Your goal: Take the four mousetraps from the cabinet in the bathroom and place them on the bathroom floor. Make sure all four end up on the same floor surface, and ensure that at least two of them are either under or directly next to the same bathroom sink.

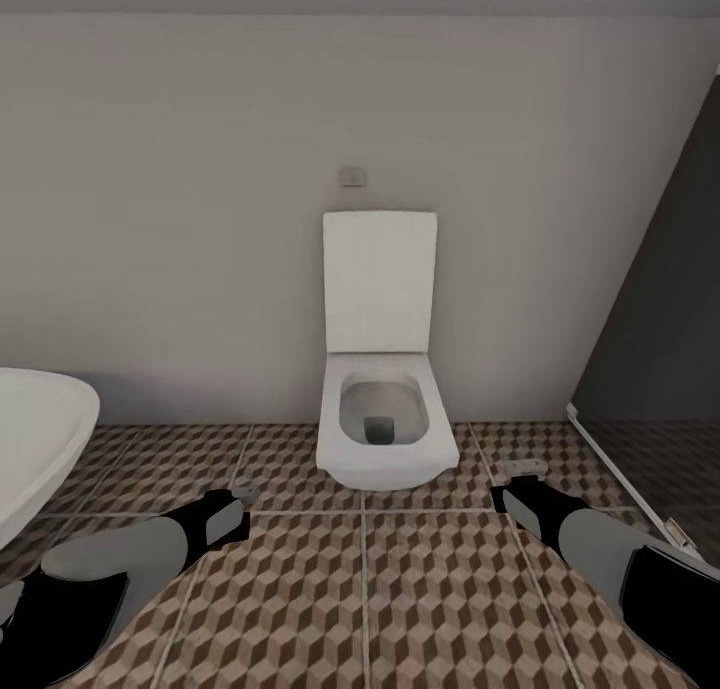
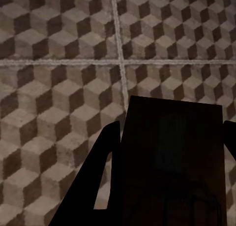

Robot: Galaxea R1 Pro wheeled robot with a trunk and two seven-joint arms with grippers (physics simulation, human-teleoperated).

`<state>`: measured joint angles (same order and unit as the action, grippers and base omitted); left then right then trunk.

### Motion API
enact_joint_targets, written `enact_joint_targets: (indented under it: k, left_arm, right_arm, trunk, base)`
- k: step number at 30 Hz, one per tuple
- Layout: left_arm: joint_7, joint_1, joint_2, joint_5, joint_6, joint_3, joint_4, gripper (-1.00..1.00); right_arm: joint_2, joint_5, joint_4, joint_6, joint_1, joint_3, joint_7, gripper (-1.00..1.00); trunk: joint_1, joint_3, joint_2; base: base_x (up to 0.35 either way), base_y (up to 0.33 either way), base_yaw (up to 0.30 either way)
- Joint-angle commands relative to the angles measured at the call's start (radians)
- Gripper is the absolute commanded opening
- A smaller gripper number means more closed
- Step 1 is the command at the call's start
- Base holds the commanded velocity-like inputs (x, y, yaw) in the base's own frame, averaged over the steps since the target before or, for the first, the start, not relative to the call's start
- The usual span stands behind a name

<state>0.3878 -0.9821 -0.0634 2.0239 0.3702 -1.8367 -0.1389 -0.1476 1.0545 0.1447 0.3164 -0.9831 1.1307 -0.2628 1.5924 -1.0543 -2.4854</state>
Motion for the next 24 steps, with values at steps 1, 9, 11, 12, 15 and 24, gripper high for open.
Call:
enact_joint_targets:
  k: [1, 9, 11, 12, 15, 24]
  left_arm:
    - [0.006, -0.001, -0.001, 0.004, 0.0, -0.004, -0.004, -1.0]
    - [0.005, -0.001, 0.0, 0.004, -0.003, -0.003, -0.004, -1.0]
    - [0.004, -0.001, -0.001, 0.004, -0.004, -0.003, -0.004, -1.0]
    - [0.004, -0.001, -0.001, 0.004, -0.005, -0.003, -0.004, -1.0]
    - [0.001, -0.001, -0.003, 0.004, -0.007, -0.003, -0.003, -1.0]
    - [0.0, -0.001, -0.001, 0.004, -0.008, -0.003, -0.001, -1.0]
  right_arm:
    - [-0.001, 0.007, 0.004, 0.006, 0.0, 0.008, -0.007, -1.0]
    - [0.0, 0.007, 0.004, 0.004, 0.0, 0.007, -0.007, -1.0]
    - [0.0, 0.007, 0.004, 0.004, 0.0, 0.007, -0.007, -1.0]
    - [0.0, 0.007, 0.004, 0.004, 0.0, 0.007, -0.007, -1.0]
    - [0.0, 0.007, 0.004, 0.004, 0.0, 0.007, -0.007, -1.0]
    - [0.0, 0.007, 0.004, 0.004, 0.001, 0.007, -0.007, -1.0]
  trunk:
    - [0.0, -0.001, 0.0]
    - [0.0, -0.001, 0.0]
    - [0.0, -0.001, 0.0]
    - [0.0, -0.001, 0.0]
    - [0.0, -0.001, 0.0]
    - [0.0, -0.001, 0.0]
  base:
    - [0.0, 0.0, 0.0]
    - [0.037, -0.001, 0.0]
    - [0.242, -0.035, 0.0]
    - [0.275, -0.046, 0.0]
    - [0.297, -0.023, 0.0]
    - [0.083, -0.003, 0.0]
